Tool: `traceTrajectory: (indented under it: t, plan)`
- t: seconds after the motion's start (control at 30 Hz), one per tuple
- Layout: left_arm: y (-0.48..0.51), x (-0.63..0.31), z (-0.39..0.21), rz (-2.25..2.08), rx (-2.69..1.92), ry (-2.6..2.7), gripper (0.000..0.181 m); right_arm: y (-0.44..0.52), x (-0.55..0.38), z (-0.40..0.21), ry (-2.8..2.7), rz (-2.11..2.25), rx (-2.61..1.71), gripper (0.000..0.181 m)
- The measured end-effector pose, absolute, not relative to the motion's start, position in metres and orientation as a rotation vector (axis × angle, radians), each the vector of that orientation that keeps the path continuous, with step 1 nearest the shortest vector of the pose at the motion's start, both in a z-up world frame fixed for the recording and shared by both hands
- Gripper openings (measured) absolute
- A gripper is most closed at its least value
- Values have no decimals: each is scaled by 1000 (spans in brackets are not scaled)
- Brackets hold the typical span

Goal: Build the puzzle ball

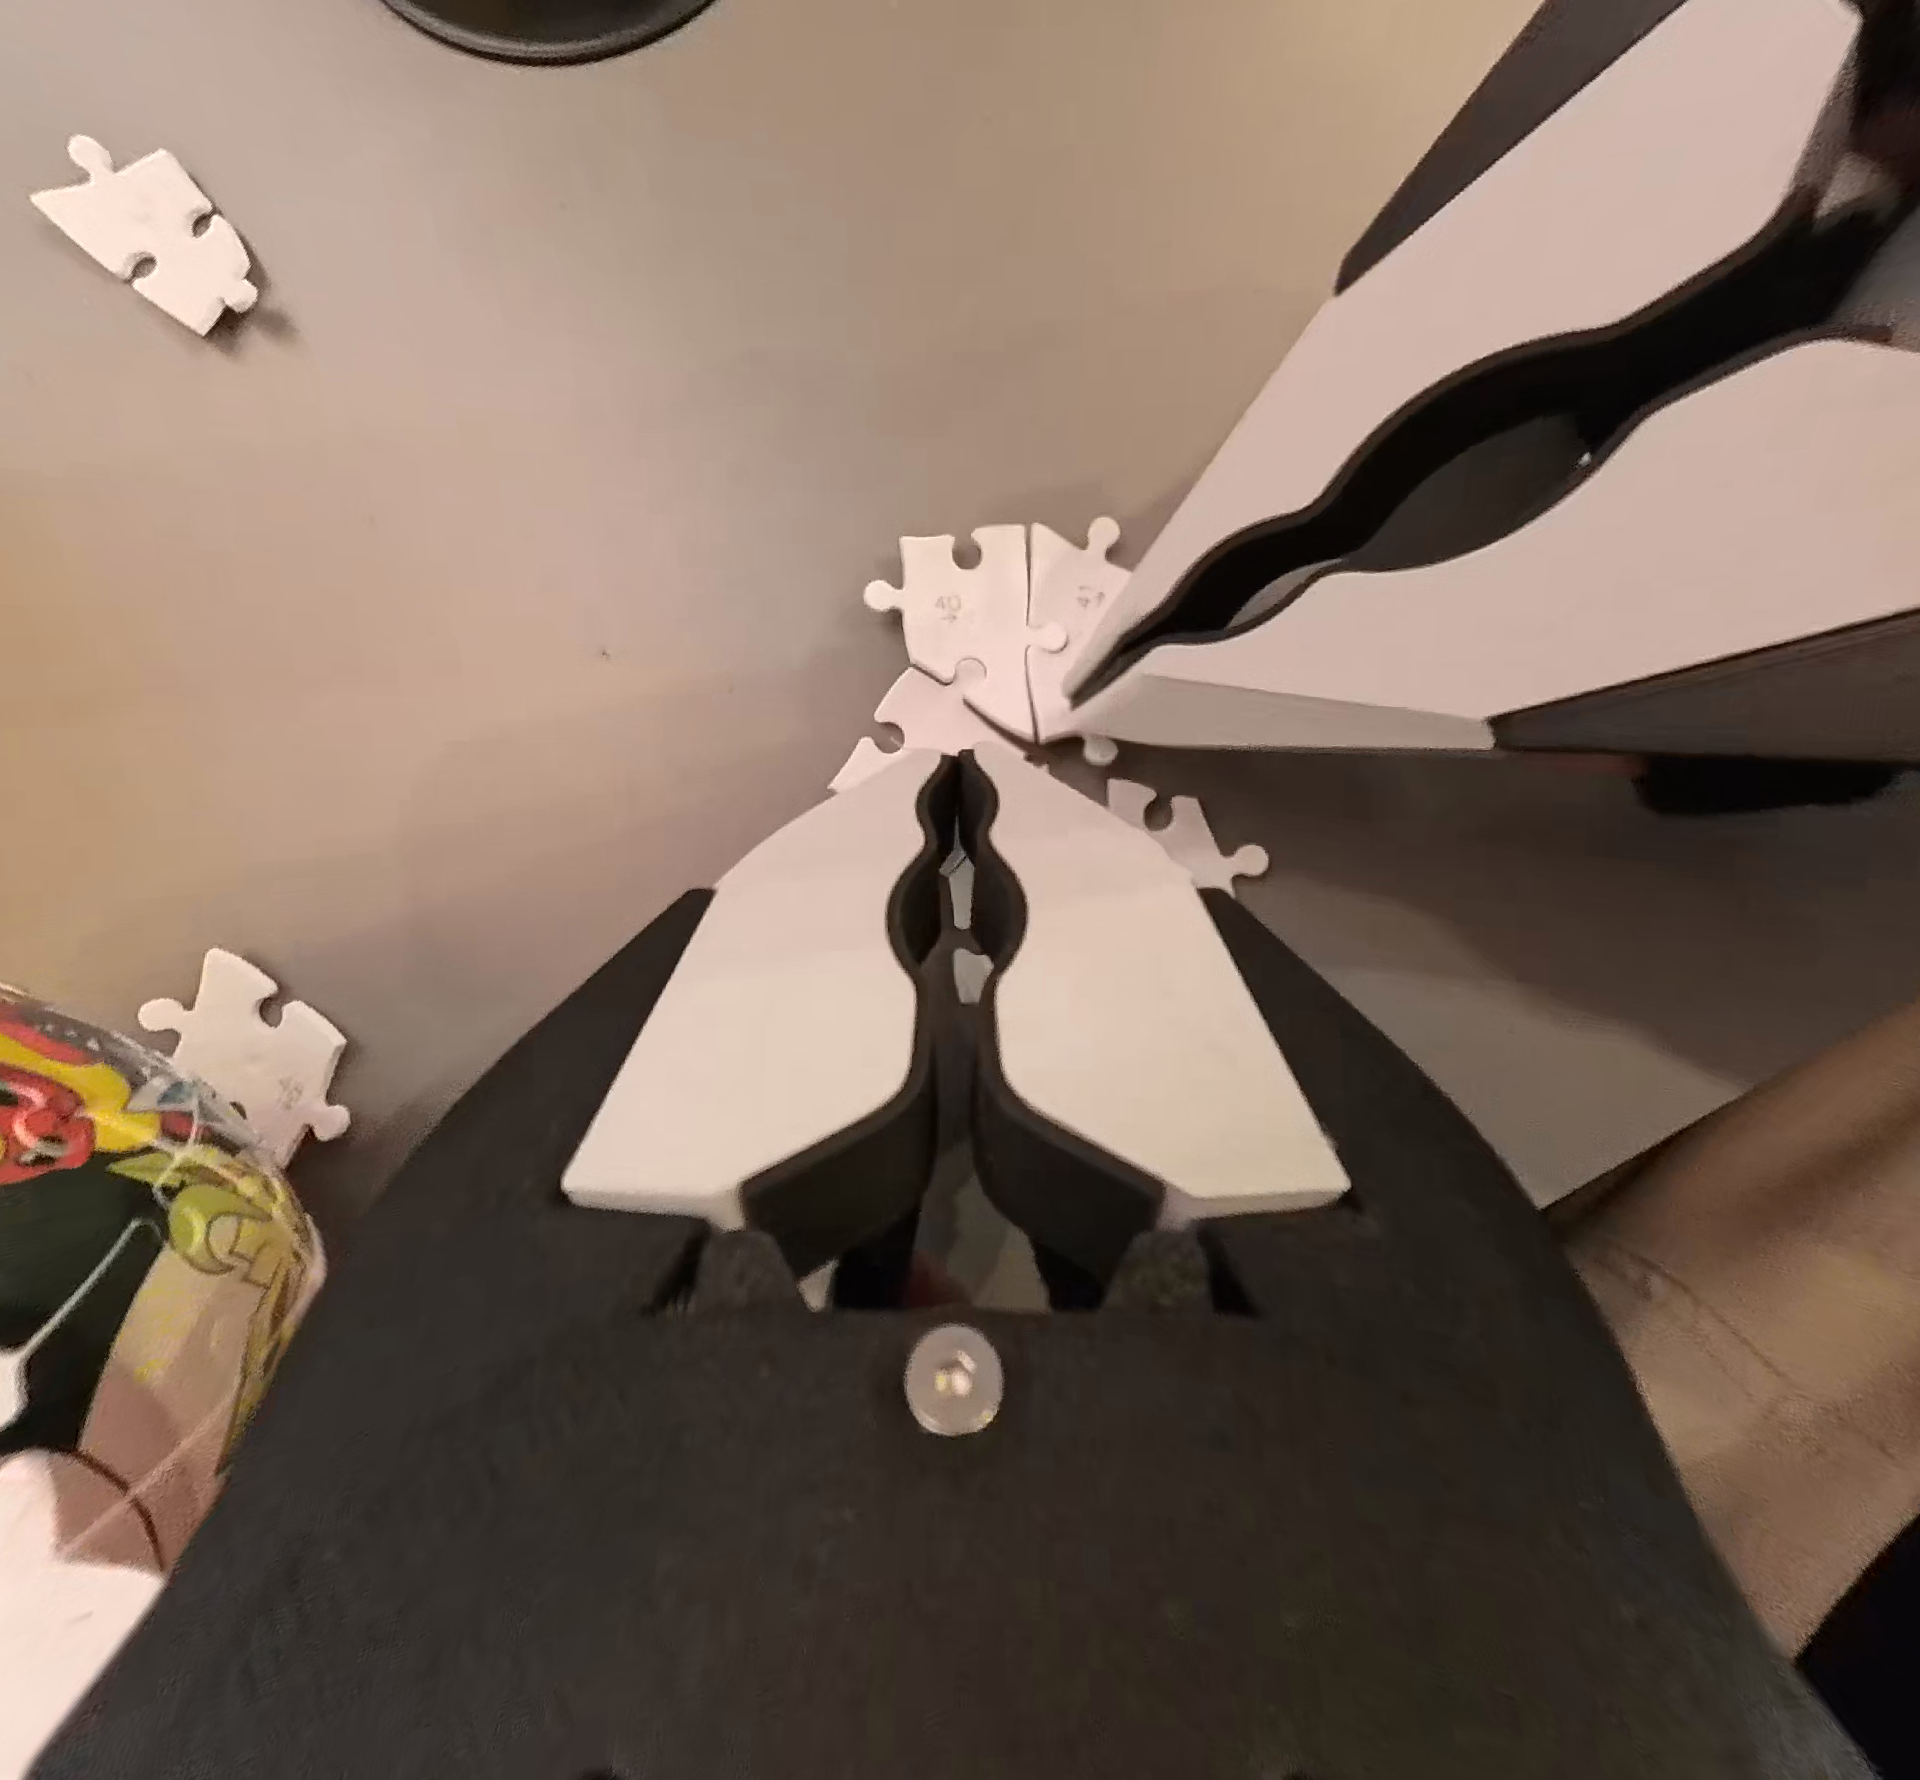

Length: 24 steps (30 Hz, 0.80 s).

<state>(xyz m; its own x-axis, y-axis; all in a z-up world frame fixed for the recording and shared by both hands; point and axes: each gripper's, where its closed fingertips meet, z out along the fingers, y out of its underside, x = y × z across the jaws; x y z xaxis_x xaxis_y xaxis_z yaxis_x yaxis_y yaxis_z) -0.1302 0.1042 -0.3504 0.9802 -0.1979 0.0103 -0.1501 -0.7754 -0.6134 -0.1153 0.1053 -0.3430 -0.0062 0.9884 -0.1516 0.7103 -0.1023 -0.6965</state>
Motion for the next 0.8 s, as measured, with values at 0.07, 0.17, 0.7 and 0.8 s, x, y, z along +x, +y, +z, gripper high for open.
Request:
traceTrajectory:
  t: [0.07, 0.17, 0.7, 0.8]
  plan:
    - [104, -130, -350, -120, -2470, 215, 0, 106, -118, -341, -1737, 898, -1852, 0]
    - [103, -130, -350, -147, -2464, 189, 0, 111, -124, -338, -1714, 901, -1847, 0]
    - [105, -137, -346, -170, -2452, 147, 0, 110, -127, -350, -1995, 621, -1722, 0]
    - [101, -134, -340, -177, -2441, 159, 0, 110, -127, -350, -2101, 649, -1660, 0]
